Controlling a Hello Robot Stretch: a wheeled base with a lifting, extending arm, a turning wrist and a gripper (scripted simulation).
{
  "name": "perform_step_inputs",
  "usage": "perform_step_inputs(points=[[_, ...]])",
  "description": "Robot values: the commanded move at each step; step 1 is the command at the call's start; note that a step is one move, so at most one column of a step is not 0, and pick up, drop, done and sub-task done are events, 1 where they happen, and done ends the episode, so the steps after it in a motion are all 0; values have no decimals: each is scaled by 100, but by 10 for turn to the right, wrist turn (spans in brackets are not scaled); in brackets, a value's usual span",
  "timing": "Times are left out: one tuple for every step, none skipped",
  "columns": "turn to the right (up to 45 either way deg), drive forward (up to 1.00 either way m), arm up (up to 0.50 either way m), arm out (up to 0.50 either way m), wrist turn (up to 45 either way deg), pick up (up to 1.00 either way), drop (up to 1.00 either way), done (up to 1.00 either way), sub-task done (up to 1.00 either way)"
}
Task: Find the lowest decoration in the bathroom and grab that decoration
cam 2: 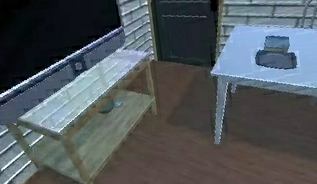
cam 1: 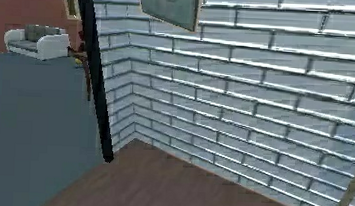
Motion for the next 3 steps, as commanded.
perform_step_inputs(points=[[-450,0,0,0,0,0,0,0,0],[-450,0,0,0,0,0,0,0,0],[-450,0,0,0,0,0,0,0,0]])
